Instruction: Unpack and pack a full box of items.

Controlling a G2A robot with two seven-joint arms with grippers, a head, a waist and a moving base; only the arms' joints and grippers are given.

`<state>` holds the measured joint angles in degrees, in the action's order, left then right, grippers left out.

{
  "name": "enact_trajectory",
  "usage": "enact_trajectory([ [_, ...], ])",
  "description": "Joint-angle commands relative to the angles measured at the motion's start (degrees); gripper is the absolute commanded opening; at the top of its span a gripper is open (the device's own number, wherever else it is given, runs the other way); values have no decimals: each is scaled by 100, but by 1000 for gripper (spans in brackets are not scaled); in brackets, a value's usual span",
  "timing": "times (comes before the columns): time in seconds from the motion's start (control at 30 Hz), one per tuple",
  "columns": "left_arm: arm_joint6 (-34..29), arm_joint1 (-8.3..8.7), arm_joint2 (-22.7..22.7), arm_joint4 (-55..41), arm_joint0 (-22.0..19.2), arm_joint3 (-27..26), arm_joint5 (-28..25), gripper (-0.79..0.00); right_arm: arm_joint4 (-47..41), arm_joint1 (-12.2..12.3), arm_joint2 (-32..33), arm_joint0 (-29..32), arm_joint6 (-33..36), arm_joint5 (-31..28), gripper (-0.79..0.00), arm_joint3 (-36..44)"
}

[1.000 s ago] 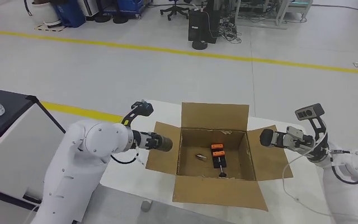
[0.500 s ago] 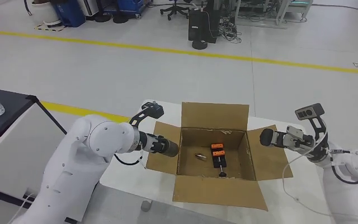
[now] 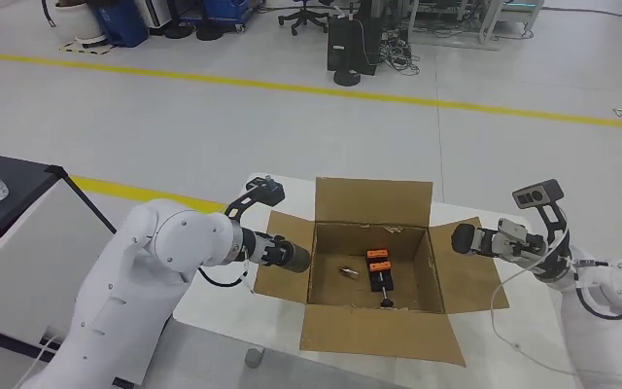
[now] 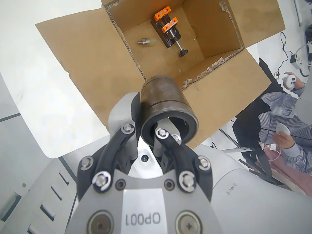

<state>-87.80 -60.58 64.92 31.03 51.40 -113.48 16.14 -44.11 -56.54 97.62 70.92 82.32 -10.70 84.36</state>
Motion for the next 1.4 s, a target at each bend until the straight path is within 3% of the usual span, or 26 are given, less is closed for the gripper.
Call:
enact_trajectory([
  [0.0, 201, -20, -111, -160, 36, -6, -98, -785, 0, 0, 0, 0, 0, 0, 0, 0],
  [0.27, 395, -265, -928, -952, -873, 440, 259, -785, 0, 0, 0, 0, 0, 0, 0, 0],
  [0.53, 674, -669, -2351, -1930, -2180, 2035, 710, -785, 0, 0, 0, 0, 0, 0, 0, 0],
  [0.8, 1223, -1066, -3475, -2715, -2932, 2897, 1258, -785, 0, 0, 0, 0, 0, 0, 0, 0],
  [0.9, 1350, -1129, -3482, -2907, -3071, 2891, 1375, -785, 0, 0, 0, 0, 0, 0, 0, 0],
  [1.37, 1350, -1129, -3482, -2907, -3071, 2891, 1375, -785, 0, 0, 0, 0, 0, 0, 0, 0],
])
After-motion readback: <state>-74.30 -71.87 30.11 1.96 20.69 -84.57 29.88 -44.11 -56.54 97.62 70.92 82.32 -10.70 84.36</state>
